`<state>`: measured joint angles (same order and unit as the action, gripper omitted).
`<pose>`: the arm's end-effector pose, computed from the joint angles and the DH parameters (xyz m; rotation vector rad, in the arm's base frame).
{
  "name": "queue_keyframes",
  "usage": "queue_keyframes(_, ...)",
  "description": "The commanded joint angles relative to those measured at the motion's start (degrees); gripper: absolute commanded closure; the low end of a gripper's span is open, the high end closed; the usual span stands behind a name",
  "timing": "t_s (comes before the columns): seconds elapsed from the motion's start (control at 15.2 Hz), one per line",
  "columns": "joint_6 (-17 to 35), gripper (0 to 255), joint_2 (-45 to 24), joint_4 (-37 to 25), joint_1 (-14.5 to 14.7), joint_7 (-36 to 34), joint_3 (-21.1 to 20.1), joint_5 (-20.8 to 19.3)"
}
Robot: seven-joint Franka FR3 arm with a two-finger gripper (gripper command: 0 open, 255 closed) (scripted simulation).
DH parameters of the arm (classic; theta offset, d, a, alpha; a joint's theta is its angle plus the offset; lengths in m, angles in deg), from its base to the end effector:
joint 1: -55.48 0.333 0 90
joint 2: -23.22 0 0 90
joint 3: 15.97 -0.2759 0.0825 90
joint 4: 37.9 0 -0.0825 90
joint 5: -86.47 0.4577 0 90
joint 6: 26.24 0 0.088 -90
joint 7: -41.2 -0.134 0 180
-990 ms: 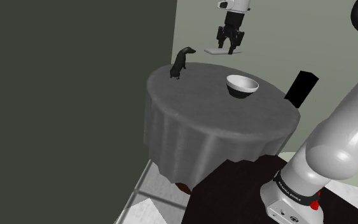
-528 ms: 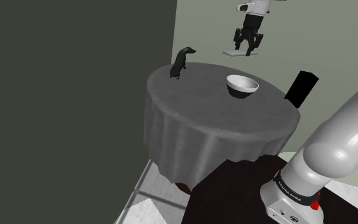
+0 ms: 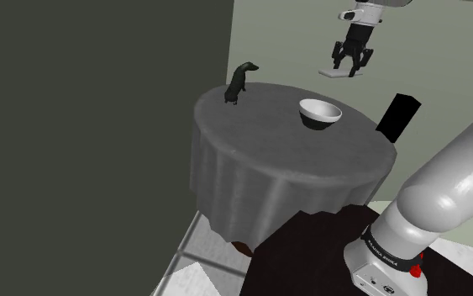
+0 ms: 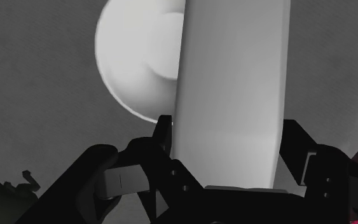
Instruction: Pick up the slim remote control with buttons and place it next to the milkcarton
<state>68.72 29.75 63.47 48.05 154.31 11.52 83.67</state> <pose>0.4874 -0.3577 0.5181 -2.4221 -1.9830 -0.0012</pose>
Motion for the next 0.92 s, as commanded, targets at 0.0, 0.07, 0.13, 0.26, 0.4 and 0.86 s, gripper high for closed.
queue_keyframes(0.0, -0.4, 255, 0.0, -0.5, -1.3, 3.1, 1.7, -0.2)
queue_keyframes(0.07, -0.5, 255, -0.3, -0.8, -1.9, 4.6, 2.5, -0.2)
queue_keyframes(0.13, -0.5, 255, -0.6, -1.2, -2.5, 6.0, 3.4, -0.1)
queue_keyframes(0.26, -0.7, 255, -1.5, -2.2, -3.8, 9.1, 5.1, 0.2)
queue_keyframes(0.4, -0.8, 255, -2.7, -3.5, -5.1, 12.3, 6.9, 0.7)
queue_keyframes(0.86, 0.0, 255, -7.2, -6.3, -9.0, 21.0, 11.4, 3.2)
